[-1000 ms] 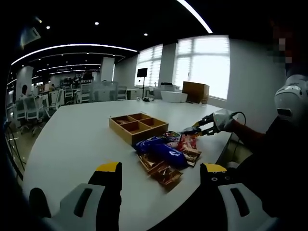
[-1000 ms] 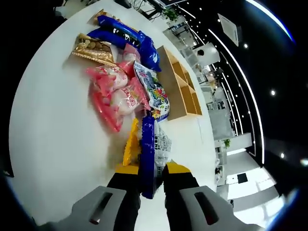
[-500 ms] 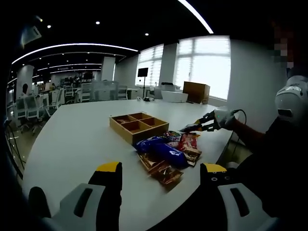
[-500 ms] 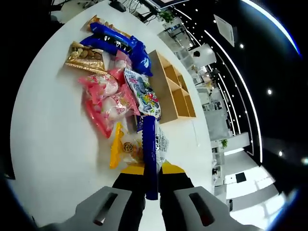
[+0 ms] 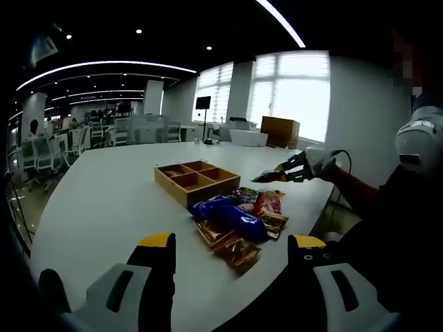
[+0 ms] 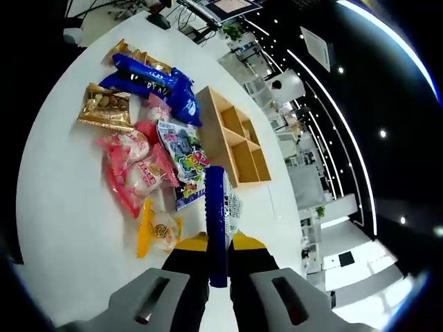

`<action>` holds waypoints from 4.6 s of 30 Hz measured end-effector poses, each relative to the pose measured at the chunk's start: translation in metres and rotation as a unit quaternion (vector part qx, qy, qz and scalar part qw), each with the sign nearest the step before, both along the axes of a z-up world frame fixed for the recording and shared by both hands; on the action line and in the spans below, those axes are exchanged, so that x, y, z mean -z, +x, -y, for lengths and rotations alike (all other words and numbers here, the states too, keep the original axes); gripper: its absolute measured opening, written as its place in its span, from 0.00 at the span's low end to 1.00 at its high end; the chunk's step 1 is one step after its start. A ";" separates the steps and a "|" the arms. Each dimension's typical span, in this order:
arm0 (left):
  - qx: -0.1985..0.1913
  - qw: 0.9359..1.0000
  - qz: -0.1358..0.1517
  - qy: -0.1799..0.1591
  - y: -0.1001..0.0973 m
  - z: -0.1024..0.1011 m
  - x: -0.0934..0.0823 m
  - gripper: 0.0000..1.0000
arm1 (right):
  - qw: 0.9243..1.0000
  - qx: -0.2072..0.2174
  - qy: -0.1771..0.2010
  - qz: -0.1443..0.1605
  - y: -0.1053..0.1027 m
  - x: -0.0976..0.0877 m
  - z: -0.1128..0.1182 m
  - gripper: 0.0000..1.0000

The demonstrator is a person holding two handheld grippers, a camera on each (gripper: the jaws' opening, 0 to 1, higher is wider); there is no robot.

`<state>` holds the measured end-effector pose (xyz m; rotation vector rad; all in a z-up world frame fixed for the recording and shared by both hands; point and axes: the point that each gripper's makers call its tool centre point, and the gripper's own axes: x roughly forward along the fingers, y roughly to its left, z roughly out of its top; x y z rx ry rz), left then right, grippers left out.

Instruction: Pick up the scattered marshmallows, QQ candies, Oreo cookies, and mixed nuts on the table and sort them into separate containers

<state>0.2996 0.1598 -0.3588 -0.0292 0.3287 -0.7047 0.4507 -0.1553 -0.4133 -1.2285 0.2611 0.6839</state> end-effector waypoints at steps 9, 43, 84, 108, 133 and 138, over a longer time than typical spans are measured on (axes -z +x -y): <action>-0.002 1.000 0.002 0.001 -0.002 -0.001 -0.001 0.70 | 1.000 -0.015 0.020 -0.003 0.002 -0.008 -0.012 0.05; -0.011 1.000 -0.003 0.016 0.002 -0.003 0.005 0.70 | 0.997 -0.067 0.027 0.030 0.028 -0.047 -0.051 0.05; -0.022 0.999 0.002 0.047 0.015 -0.006 -0.002 0.70 | 0.994 -0.095 0.037 0.044 0.060 -0.041 -0.087 0.05; -0.018 0.998 -0.002 0.053 0.014 -0.002 0.000 0.70 | 0.995 -0.093 0.034 0.032 0.074 -0.034 -0.087 0.05; -0.016 0.998 0.000 0.053 0.014 -0.003 -0.003 0.70 | 0.995 -0.092 0.017 0.019 0.091 -0.023 -0.089 0.05; -0.015 0.999 0.001 0.053 0.011 -0.002 -0.003 0.70 | 0.995 -0.096 0.012 0.021 0.090 -0.021 -0.096 0.05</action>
